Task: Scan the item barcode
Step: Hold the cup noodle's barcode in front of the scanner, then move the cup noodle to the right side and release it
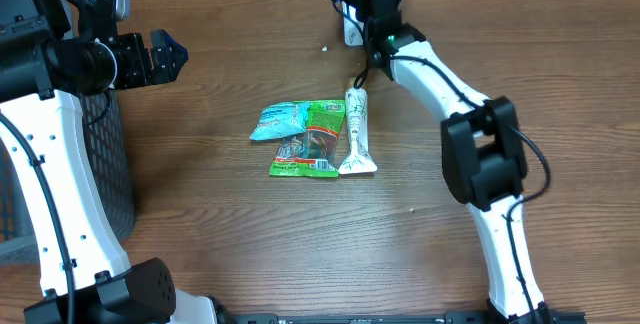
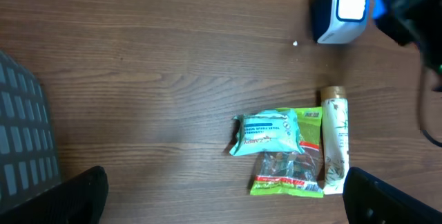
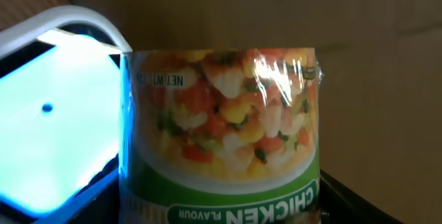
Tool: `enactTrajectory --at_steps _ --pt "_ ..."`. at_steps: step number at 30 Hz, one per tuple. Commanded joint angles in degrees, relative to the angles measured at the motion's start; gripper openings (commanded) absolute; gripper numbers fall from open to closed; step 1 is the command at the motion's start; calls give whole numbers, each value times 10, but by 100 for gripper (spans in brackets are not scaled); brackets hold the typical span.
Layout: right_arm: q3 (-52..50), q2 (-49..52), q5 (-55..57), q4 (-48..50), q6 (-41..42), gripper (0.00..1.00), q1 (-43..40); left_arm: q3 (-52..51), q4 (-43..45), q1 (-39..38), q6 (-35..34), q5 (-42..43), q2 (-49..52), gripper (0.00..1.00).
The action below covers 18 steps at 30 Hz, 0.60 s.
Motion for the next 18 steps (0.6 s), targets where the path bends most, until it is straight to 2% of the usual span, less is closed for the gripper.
enactTrajectory --at_steps 1,4,9,11,13,16,18 --pt "11 -169 42 -99 221 31 -3 6 1 3 -2 -2 -2 100" --pt "11 -239 20 -237 406 29 -24 6 1 3 -2 -2 -2 100" --pt "11 -310 -112 -476 725 29 -113 6 1 3 -2 -2 -2 100" --pt "10 -313 -169 -576 843 8 -176 6 1 3 -2 -2 -2 100" --pt "-3 -304 -198 -619 912 6 -227 6 1 3 -2 -2 -2 100" --pt "-43 -289 -233 -626 943 6 -291 6 1 3 -2 -2 -2 100" --pt "-81 -280 -252 -609 943 17 -324 6 1 3 -2 -2 -2 100"
